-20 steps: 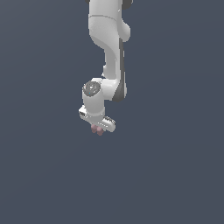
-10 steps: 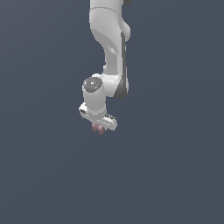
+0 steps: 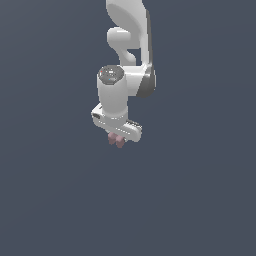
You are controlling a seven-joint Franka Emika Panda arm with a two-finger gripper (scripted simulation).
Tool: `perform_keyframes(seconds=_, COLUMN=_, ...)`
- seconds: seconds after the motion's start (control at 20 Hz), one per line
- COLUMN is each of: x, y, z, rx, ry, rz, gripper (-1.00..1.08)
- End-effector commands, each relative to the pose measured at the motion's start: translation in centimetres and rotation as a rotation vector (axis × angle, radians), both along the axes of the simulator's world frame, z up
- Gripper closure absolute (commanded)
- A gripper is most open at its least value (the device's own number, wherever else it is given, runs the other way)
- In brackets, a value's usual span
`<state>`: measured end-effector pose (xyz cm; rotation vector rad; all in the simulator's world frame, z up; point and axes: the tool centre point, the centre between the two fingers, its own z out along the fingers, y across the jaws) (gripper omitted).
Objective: Pick up the object and move it to a goal position.
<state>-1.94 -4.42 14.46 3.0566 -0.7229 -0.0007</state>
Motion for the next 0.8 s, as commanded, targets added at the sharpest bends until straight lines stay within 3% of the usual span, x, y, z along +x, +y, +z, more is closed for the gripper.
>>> perform_keyframes(seconds=0.0, x=0.5, y=0.9, z=2.8, rx=-0.001, ry=0.0, rz=0.0, gripper=1.08)
perform_keyframes(seconds=0.75, x=3.5, y=5.9, z=18.4, rx=-0.002, ry=0.0, rz=-0.001, gripper=1.08)
